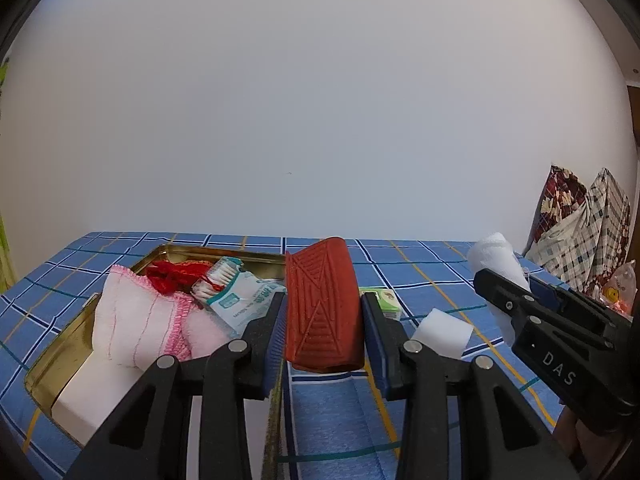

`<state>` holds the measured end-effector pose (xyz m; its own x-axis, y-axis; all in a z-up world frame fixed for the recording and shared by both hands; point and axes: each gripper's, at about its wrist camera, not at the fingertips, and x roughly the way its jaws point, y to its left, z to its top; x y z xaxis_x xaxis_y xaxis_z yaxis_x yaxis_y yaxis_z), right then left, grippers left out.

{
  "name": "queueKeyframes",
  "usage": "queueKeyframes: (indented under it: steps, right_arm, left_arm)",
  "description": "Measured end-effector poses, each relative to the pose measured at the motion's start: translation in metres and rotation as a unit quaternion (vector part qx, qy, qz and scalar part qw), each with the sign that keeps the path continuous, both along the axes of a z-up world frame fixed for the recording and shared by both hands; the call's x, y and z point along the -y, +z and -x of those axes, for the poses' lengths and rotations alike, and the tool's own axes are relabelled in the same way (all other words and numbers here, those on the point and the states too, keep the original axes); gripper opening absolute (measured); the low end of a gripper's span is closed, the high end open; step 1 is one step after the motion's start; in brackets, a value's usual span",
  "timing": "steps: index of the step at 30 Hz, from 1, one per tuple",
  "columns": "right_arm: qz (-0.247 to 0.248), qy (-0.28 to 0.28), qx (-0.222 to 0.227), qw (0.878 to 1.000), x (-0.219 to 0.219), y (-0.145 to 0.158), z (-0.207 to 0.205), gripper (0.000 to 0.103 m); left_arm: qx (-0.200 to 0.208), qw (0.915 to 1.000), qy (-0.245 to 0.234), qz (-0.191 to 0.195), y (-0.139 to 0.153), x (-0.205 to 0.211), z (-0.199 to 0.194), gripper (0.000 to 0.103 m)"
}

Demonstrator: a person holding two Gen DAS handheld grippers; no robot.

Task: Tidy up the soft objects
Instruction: 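Lift the red-and-white sponge and white rolled cloth and carry both over the tin tray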

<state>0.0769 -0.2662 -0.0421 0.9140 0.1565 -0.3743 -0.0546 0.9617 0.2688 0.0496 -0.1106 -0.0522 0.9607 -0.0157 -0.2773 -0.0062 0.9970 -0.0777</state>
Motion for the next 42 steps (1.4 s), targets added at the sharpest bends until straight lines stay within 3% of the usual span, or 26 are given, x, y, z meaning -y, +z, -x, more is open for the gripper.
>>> queueKeyframes:
  steps: [42]
  right_arm:
    - [0.008,0.063,0.012,0.998,-0.046,0.001,-0.014,0.029]
  left_arm:
    - [0.01,0.999,0.044,0.009,0.003,-0.043,0.018,0.039]
